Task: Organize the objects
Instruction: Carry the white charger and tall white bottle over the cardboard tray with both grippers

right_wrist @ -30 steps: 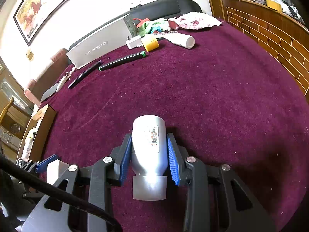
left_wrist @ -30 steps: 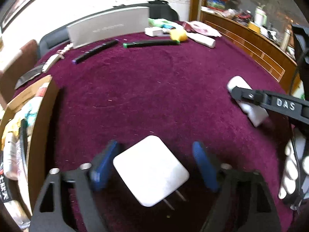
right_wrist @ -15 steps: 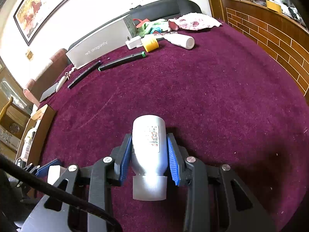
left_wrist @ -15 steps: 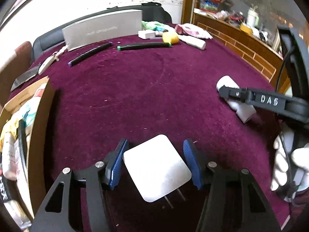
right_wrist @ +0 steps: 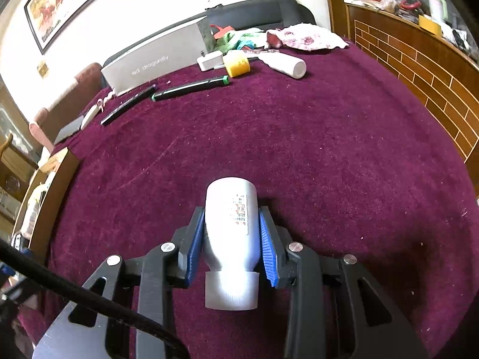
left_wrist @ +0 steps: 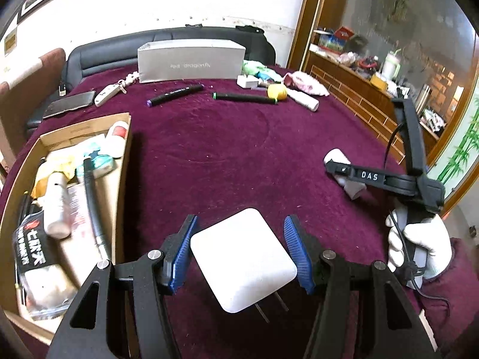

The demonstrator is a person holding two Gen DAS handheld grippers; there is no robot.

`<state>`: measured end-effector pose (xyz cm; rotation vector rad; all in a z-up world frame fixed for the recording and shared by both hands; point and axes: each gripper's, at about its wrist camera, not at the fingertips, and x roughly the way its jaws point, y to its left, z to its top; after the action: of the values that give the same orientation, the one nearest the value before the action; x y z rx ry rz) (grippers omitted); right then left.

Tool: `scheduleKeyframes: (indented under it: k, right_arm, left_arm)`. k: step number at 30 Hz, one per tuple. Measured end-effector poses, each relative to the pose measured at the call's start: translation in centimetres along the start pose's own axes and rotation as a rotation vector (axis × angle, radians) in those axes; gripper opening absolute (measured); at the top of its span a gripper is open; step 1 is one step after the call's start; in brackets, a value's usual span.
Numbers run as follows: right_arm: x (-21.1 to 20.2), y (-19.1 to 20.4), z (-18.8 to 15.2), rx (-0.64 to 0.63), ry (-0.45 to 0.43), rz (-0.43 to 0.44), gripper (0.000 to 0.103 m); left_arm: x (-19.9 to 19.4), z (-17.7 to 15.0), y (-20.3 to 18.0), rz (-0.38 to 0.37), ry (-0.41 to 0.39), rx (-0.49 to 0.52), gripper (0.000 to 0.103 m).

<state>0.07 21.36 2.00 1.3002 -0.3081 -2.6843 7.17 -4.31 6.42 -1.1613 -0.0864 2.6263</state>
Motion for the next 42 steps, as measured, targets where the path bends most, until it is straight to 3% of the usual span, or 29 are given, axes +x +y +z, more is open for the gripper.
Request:
scheduleKeyframes:
  k: [7,14,20,30,37,42]
  right_arm:
    - [-1.9,0.7,-0.9,0.042,0.043,0.096,0.032]
    - [-3.7,4.1,-1.5,0.040,0.066,0.184,0.032]
    - [-4.1,8.8,-1.5,-0.014,0.087,0.251,0.032]
    - [-4.7,19.4,-1.6,-0.164,0.111,0.381,0.032]
    - [-4.6,25.9,-2.3,-0.255,0.117,0.448,0.032]
    - [-3.8,28.4,-2.5,-0.283,0.132,0.465,0.033]
  left_arm:
    - [-2.4,-0.6,1.2,-0.016,-0.034,-0.032,0.053]
    - [-4.9,-1.2,3.8,0.026,-0.085,-0.068,0.053]
    - [-7.1,-1.9,7.6,0.103,-0.125,-0.137,0.053]
    - [-9.5,-3.2,12.4,0.302,-0.197,-0.165,0.053]
    - [-9.5,-3.8,14.8,0.313,-0.201,-0.197,0.053]
    - [-9.5,-4.0,16.2,0.321,-0.204,-0.218,0.053]
